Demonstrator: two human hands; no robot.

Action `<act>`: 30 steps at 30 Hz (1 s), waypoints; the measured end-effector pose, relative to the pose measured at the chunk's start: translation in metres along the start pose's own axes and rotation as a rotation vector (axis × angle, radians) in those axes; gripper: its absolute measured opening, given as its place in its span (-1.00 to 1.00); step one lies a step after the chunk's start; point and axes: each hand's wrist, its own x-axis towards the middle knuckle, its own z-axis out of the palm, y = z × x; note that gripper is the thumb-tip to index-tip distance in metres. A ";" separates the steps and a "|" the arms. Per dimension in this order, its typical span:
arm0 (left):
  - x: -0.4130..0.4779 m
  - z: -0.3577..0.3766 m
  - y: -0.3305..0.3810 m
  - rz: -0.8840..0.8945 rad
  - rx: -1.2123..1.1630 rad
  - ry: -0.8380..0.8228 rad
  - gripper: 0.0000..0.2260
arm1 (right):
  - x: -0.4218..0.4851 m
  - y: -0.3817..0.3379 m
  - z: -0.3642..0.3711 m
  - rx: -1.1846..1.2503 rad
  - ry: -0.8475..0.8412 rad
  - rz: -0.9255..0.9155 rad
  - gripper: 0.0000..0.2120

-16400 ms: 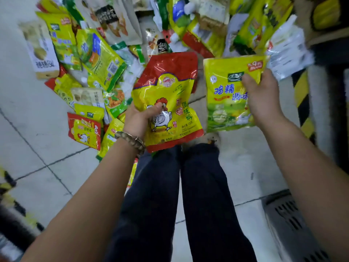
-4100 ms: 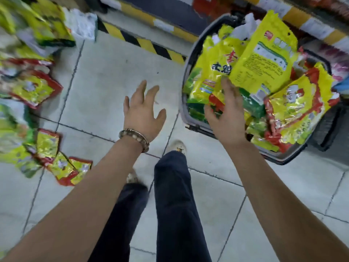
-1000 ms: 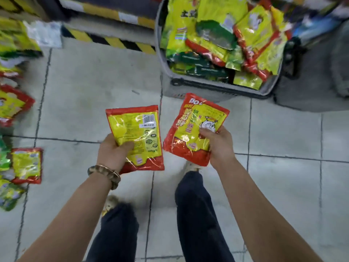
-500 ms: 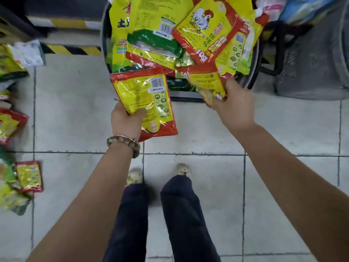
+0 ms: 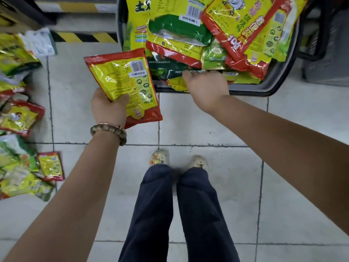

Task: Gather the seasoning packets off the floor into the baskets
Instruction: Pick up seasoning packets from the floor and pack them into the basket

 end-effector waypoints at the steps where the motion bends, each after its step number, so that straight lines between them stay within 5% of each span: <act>1: 0.003 -0.001 -0.001 0.007 0.006 -0.013 -0.72 | 0.001 -0.003 0.001 0.021 -0.014 0.004 -0.53; 5: 0.012 -0.004 -0.002 0.043 0.028 -0.060 -0.73 | 0.012 0.002 0.005 -0.017 0.049 0.040 -0.43; 9: 0.021 -0.005 -0.006 0.094 0.061 -0.110 -0.84 | 0.026 0.006 0.004 0.017 -0.050 0.123 -0.55; 13: 0.028 -0.008 -0.003 0.138 0.078 -0.108 -0.77 | 0.019 0.003 0.024 -0.113 0.077 -0.020 -0.46; 17: 0.032 -0.011 0.001 0.224 0.141 -0.082 -0.77 | 0.008 0.010 0.029 -0.054 0.019 -0.030 -0.31; 23: 0.033 -0.011 0.009 0.509 0.497 0.000 -0.79 | 0.001 0.001 0.038 0.029 0.106 0.048 -0.39; 30: 0.049 0.026 0.005 1.052 0.680 -0.036 -0.74 | -0.009 0.011 0.042 0.014 0.256 0.105 -0.55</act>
